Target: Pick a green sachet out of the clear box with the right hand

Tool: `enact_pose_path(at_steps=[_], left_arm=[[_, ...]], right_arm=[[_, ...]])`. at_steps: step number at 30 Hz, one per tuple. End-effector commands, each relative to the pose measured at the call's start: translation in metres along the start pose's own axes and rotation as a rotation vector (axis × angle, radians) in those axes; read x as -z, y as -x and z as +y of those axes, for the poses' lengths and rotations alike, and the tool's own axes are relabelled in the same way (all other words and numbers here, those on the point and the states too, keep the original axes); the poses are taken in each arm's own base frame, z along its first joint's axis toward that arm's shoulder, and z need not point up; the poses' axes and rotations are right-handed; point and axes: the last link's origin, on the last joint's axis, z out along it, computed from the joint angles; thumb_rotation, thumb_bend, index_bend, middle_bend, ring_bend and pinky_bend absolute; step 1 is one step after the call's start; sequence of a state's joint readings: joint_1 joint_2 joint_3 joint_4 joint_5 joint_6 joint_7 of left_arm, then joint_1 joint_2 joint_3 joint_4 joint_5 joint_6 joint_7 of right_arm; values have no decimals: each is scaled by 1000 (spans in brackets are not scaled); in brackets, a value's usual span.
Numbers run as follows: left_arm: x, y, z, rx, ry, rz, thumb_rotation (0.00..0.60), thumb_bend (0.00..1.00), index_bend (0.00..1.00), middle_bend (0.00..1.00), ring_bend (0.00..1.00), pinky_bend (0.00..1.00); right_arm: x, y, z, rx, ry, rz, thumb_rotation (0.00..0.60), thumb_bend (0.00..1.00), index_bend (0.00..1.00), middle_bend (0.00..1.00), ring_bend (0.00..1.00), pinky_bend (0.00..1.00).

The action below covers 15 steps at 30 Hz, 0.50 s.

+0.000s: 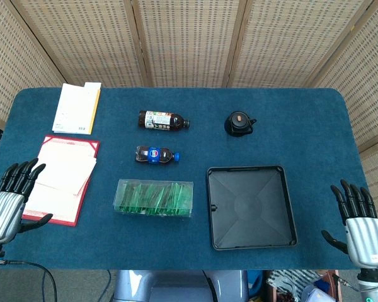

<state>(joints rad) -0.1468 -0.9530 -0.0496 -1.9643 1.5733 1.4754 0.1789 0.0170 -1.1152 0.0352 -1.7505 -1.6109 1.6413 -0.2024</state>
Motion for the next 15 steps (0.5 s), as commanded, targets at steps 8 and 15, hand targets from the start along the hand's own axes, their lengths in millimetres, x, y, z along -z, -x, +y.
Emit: enact_pose_path(at_steps=[8,15], left_arm=[[1,-2,1,8,5,8,600,39,0,0,0,0],[0,0,1,6,8,1,600,39,0,0,0,0]], right_arm=[[-22,2,-22,-24,-163,-56,600,0,9,0,0,0],[-67,-9,-68,-276,-451,-175,600,0,130,0,0,0]])
